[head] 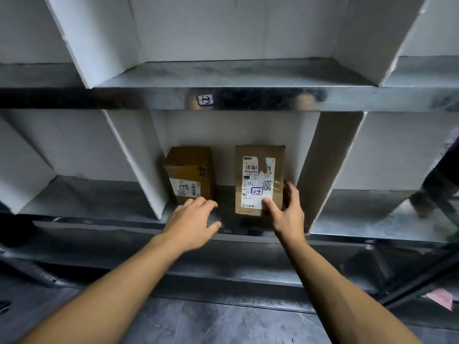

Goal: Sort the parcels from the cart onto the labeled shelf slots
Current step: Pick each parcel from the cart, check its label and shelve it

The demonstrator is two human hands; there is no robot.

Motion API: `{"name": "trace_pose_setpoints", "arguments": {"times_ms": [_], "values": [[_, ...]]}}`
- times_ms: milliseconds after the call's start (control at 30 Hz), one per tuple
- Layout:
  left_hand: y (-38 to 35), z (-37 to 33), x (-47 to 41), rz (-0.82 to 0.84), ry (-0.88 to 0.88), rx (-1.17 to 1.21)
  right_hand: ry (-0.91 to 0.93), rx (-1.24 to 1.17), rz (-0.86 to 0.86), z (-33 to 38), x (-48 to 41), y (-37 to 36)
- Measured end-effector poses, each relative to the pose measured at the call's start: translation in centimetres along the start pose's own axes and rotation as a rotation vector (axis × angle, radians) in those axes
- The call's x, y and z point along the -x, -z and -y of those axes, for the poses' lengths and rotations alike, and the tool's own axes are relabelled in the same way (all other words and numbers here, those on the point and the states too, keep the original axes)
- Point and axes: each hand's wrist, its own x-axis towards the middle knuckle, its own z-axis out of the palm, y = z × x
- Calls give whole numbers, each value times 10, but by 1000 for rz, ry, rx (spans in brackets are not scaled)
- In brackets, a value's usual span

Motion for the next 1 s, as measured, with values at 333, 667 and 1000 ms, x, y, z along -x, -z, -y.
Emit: {"name": "trace_pose_setpoints", "arguments": {"times_ms": [333, 667, 1000], "values": [[-27, 4, -50, 44, 36, 74, -64, 30, 87, -44, -50, -7], [-42, 10, -60, 81, 47, 19, -139, -45, 179, -46, -65, -14], [-43, 25, -54, 103, 69, 22, -187, -93, 145, -48, -83, -31]]}}
